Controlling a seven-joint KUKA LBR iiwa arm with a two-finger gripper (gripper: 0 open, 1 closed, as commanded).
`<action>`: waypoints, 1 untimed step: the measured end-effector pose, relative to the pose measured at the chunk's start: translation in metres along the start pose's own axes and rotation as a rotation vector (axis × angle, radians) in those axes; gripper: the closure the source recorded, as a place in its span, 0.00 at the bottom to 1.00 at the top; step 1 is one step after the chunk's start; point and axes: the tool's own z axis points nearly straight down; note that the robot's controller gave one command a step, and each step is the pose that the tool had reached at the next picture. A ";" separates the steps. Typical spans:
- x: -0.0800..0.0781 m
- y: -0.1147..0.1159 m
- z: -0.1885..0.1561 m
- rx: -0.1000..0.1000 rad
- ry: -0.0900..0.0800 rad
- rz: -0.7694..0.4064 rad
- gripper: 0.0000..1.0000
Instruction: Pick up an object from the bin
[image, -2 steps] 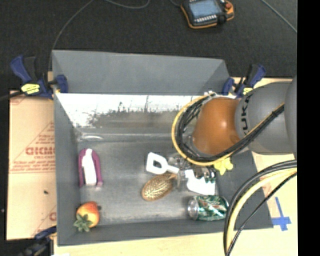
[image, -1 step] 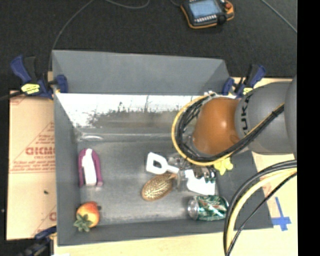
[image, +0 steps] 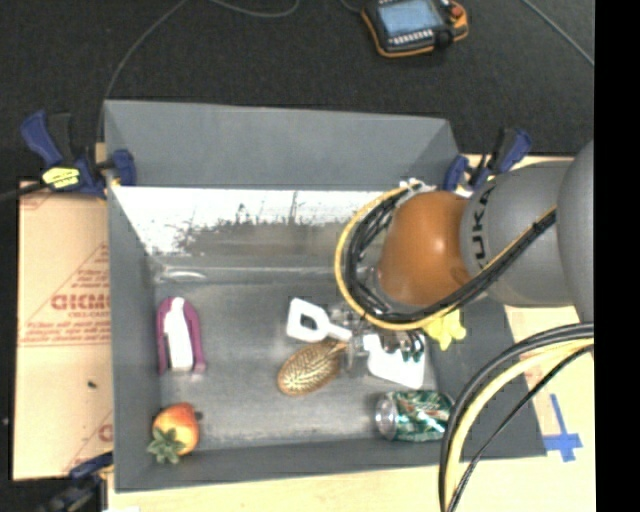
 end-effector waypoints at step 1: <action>0.005 -0.010 0.000 -0.005 -0.008 0.019 1.00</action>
Offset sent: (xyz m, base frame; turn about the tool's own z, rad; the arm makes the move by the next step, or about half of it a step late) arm 0.0067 -0.0012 0.1243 0.0145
